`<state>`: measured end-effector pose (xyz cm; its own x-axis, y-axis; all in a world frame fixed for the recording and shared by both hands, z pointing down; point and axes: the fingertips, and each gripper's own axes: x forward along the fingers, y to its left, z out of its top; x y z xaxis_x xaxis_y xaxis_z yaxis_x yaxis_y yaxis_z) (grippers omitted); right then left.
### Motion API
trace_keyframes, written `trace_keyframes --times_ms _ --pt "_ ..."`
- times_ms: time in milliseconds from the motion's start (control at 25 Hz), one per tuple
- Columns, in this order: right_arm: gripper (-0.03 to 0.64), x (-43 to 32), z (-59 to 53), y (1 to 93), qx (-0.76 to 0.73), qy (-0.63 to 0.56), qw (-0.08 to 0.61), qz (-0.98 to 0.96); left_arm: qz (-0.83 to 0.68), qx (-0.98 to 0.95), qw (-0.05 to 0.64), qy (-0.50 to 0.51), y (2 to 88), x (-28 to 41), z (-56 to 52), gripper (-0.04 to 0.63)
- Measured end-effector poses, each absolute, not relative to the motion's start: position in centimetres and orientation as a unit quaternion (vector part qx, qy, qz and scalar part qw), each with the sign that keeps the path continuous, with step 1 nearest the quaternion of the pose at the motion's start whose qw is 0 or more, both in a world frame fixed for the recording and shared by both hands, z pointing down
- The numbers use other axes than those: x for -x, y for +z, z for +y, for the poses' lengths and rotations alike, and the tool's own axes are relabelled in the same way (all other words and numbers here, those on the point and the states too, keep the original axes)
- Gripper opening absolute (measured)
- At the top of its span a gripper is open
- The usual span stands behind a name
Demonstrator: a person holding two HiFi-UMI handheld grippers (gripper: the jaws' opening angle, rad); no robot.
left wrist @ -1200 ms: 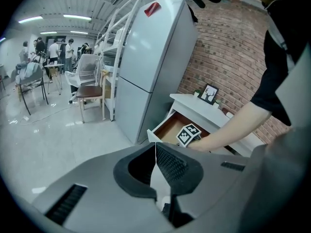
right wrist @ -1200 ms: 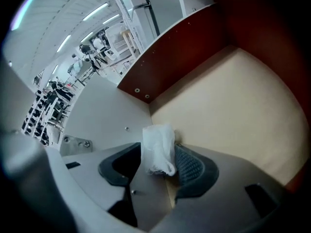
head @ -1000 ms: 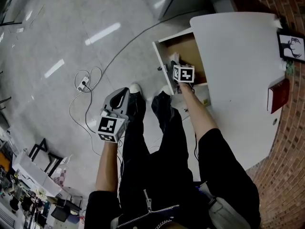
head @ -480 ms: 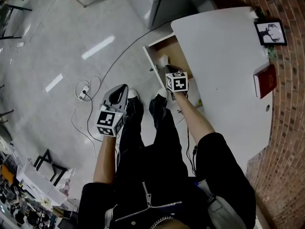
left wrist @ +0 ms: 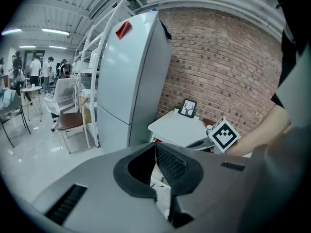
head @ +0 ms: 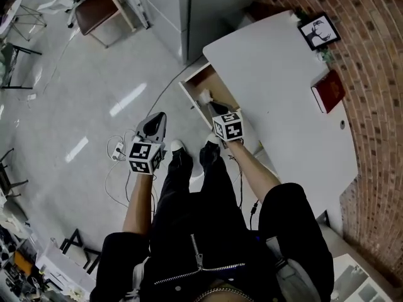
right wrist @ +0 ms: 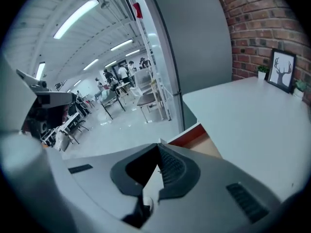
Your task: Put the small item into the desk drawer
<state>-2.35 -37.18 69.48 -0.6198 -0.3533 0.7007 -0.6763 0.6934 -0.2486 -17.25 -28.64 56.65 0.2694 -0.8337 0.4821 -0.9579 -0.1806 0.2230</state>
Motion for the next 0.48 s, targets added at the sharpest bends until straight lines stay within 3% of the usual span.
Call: trace_keyframes --times_ms 480 --pt "0.005 0.7 -37.3 52.1 -0.355 0.172 0.186 -0.9 -0.572 -0.798 0.151 0.116 47.3 17.0 -30.9 0.021"
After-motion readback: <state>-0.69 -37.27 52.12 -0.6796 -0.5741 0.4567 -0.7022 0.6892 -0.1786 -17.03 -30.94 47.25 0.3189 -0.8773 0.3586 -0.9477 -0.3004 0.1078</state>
